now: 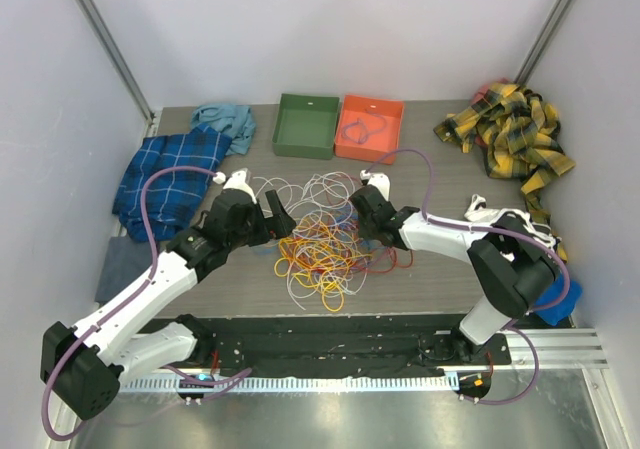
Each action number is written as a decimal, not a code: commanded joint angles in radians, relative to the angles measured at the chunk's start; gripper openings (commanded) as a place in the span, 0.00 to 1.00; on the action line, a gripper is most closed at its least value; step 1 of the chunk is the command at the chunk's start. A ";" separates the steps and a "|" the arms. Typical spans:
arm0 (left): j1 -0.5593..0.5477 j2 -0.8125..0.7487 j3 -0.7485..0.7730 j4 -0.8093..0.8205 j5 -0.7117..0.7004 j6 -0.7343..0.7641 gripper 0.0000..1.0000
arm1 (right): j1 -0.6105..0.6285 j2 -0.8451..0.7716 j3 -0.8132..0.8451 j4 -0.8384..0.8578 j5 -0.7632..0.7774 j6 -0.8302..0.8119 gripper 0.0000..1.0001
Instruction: Untangle the cables
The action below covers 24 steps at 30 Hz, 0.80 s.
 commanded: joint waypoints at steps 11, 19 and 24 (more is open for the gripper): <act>-0.003 -0.014 0.046 0.031 -0.009 0.028 0.96 | 0.036 -0.354 0.151 -0.130 0.033 -0.024 0.01; -0.005 0.034 0.110 0.167 0.083 0.027 0.97 | 0.052 -0.486 0.436 -0.289 -0.013 -0.038 0.01; -0.008 0.035 0.138 0.314 0.147 0.037 1.00 | 0.052 -0.532 0.495 -0.328 -0.035 -0.019 0.01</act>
